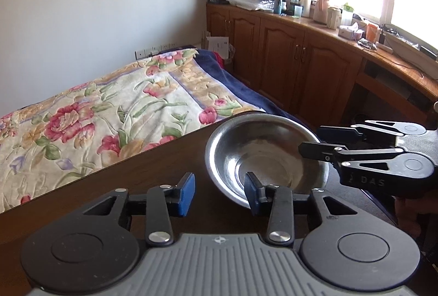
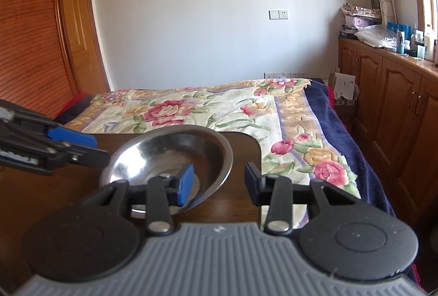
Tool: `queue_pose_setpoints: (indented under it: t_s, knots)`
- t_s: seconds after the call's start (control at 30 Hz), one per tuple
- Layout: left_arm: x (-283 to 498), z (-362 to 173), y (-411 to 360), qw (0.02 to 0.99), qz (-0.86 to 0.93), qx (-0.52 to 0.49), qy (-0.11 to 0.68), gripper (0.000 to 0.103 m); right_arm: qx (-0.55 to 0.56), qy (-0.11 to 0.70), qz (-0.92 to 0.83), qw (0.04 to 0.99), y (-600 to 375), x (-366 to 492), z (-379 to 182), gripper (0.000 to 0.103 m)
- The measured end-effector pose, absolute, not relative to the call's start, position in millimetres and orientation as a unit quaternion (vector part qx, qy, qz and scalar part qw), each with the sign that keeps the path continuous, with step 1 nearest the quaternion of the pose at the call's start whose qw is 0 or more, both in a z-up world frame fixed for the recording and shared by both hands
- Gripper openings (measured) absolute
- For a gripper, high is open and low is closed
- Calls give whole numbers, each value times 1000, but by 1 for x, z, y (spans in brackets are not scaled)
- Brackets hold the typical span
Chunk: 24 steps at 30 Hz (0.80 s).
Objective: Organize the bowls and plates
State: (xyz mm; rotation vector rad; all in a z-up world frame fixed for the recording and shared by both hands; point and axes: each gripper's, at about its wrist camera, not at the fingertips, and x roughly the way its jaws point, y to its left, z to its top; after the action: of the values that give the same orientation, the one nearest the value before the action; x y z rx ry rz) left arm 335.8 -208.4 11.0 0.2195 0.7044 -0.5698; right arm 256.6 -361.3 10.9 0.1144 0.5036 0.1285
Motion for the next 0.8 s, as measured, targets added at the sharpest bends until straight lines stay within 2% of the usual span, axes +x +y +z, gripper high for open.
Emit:
queue_pose_setpoints:
  t_s: [0.17, 0.33, 0.4, 0.43, 0.73, 0.8]
  knots:
    - [343, 5, -214, 890, -275, 110, 347, 41, 60, 252, 71, 963, -362, 259, 10, 43]
    - [348, 1, -218, 887, -275, 112, 354, 35, 67, 257, 74, 961, -363, 260, 8, 43]
    - [353, 0, -217, 885, -274, 106, 361, 24, 69, 260, 76, 960, -363, 261, 7, 43]
    - [355, -1, -216, 884, -273, 101, 365, 22, 70, 261, 76, 960, -362, 261, 7, 43]
    - [360, -2, -217, 882, -271, 92, 374, 20, 78, 267, 83, 957, -361, 257, 6, 42]
    - [361, -3, -218, 881, -272, 91, 376, 20, 80, 269, 84, 956, -360, 257, 5, 37]
